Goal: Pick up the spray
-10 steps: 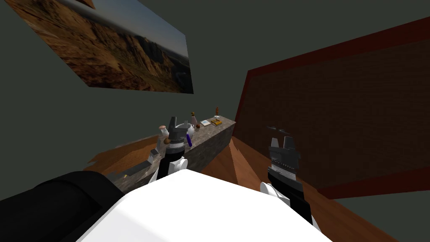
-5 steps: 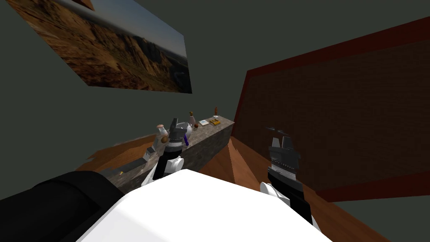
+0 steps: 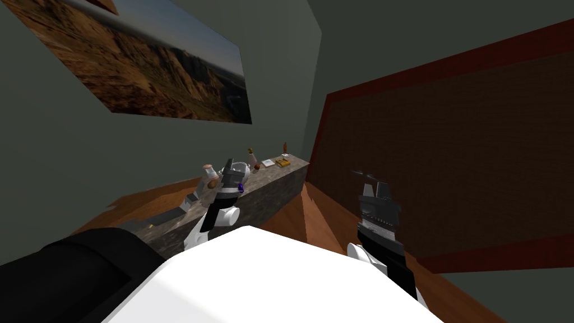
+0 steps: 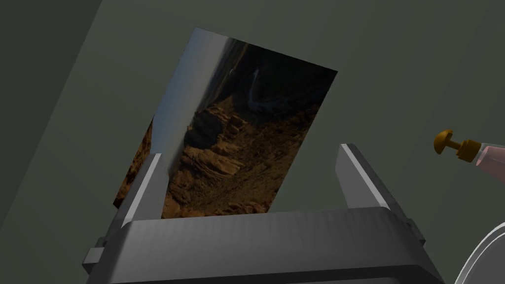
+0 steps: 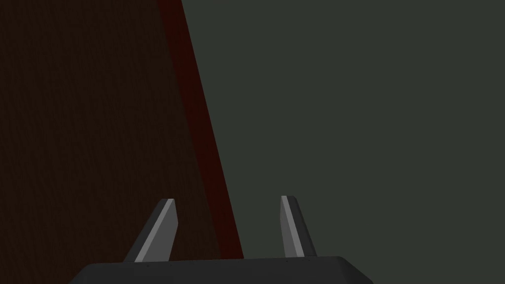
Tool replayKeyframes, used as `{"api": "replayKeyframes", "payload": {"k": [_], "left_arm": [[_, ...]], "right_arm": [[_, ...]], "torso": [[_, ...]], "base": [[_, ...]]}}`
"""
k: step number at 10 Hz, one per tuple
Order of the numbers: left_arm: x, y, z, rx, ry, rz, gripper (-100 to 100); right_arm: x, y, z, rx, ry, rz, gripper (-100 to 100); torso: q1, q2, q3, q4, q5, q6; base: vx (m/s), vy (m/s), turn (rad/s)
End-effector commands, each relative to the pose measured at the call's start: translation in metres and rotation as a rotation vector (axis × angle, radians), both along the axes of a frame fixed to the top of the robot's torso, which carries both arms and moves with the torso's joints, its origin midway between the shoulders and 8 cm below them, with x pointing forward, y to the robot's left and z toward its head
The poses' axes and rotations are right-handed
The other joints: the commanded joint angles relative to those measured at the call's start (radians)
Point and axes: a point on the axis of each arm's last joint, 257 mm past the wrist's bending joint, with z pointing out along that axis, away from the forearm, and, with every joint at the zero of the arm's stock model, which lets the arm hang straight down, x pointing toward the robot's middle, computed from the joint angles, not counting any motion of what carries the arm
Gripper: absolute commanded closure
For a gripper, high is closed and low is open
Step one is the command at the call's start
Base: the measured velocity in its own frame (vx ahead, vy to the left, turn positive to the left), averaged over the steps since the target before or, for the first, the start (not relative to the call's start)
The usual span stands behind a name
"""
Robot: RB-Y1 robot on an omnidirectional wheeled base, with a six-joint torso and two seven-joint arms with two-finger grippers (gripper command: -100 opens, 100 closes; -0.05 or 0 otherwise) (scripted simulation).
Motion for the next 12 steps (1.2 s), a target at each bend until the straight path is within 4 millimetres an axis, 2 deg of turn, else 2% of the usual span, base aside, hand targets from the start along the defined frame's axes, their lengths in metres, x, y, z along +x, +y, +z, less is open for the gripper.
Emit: {"api": "replayKeyframes", "payload": {"k": [1, 4, 6, 10, 11, 12], "left_arm": [[0.004, 0.027, -0.01, -0.041, 0.027, 0.016, -100], [0.009, 0.079, -0.028, -0.142, 0.061, 0.052, -100], [0.011, 0.115, -0.04, -0.229, 0.072, 0.075, -100], [0.014, 0.181, -0.065, -0.444, 0.062, 0.102, -100], [0.014, 0.181, -0.065, -0.445, 0.063, 0.102, -100], [0.015, 0.195, -0.072, -0.505, 0.056, 0.103, -100]], "right_arm": [[0.0, 0.0, 0.0, 0.0, 0.0, 0.0, 0], [0.0, 0.0, 0.0, 0.0, 0.0, 0.0, 0], [0.0, 0.0, 0.0, 0.0, 0.0, 0.0, 0], [0.0, 0.0, 0.0, 0.0, 0.0, 0.0, 0], [0.0, 0.0, 0.0, 0.0, 0.0, 0.0, 0], [0.0, 0.0, 0.0, 0.0, 0.0, 0.0, 0]], "torso": [[0.0, 0.0, 0.0, 0.0, 0.0, 0.0], [-0.001, 0.001, 0.001, 0.0, 0.0, 0.0], [0.003, -0.001, -0.001, 0.0, 0.0, 0.0], [0.008, -0.001, -0.001, 0.0, 0.002, 0.0], [0.01, -0.001, -0.001, 0.0, 0.002, 0.0], [0.012, -0.001, 0.0, 0.0, 0.002, 0.0]], "base": [[0.015, -0.246, 0.03], [0.005, -0.246, 0.037], [0.042, -0.173, 0.039], [0.022, -0.121, 0.048], [0.012, -0.055, 0.018], [0.007, -0.029, 0.032]]}}
